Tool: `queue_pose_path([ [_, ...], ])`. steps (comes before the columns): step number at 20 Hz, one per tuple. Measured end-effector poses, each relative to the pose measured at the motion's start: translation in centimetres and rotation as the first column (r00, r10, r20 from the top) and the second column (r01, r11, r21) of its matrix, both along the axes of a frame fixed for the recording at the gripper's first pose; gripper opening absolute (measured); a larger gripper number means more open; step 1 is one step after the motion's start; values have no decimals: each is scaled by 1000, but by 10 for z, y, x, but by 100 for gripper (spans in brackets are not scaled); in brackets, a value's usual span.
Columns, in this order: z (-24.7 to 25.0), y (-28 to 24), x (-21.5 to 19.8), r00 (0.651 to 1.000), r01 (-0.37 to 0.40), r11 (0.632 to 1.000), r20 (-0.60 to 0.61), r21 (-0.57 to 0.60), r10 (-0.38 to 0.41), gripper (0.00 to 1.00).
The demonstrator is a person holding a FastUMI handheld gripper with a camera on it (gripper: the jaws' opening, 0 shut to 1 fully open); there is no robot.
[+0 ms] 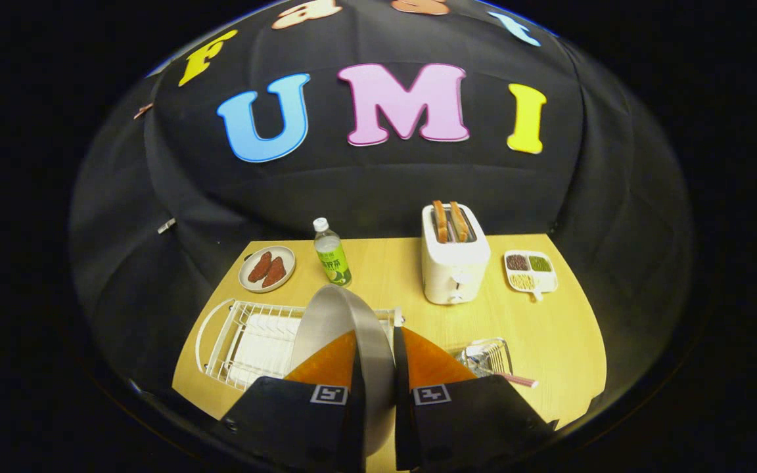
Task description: Take the plate from the dish rack, then take the spoon from the basket and place it into the plate.
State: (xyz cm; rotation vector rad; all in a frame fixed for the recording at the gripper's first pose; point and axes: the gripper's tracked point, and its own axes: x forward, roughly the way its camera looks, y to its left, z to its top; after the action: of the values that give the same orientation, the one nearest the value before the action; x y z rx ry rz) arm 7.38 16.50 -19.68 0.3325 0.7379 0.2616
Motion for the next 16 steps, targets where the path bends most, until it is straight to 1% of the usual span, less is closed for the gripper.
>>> queue_pose_path([
  [2,-8,-28,-21,999,22,997,-29,74,-20,21],
  [4,-20,-59,-44,997,55,991,-61,120,-47,21],
  [6,-42,-91,-65,993,85,989,-89,118,-75,21],
  [8,-69,-111,-90,987,105,987,-132,124,-88,21],
  [10,-93,-124,-114,980,125,979,-177,163,-96,21],
  [13,-133,-124,-138,969,136,957,-234,257,-75,21],
  [16,-169,-122,-147,958,168,930,-277,327,-76,21],
])
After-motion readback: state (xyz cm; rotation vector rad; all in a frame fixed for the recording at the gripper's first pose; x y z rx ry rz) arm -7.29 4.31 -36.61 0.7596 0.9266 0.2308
